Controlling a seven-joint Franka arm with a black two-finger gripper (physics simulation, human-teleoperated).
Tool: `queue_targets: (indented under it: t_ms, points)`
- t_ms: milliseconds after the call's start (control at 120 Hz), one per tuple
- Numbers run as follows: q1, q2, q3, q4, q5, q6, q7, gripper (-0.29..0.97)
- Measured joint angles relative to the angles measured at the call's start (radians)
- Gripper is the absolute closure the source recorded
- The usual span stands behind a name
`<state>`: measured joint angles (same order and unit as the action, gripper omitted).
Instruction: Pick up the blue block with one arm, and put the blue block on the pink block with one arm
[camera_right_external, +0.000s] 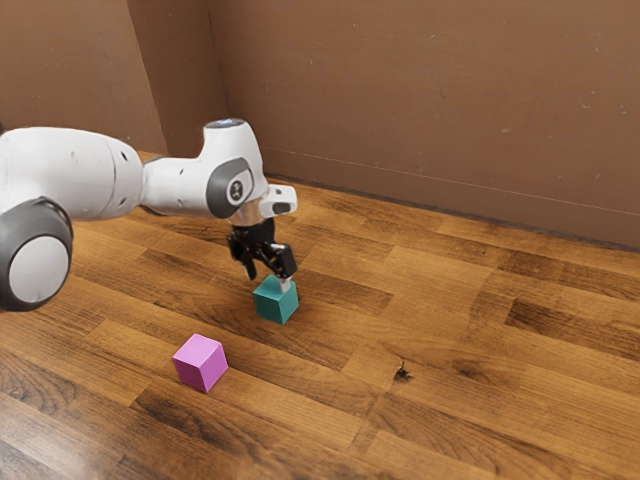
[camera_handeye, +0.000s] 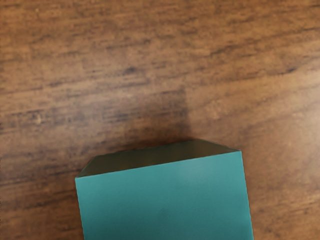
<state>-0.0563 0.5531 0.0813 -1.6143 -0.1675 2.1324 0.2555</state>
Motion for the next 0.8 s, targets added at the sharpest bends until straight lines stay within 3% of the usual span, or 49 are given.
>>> queue_targets:
  t_ms: [800]
  points:
    - [0.000, 0.073, -0.002, 0.045, 0.011, 0.043, -0.042, 0.03]
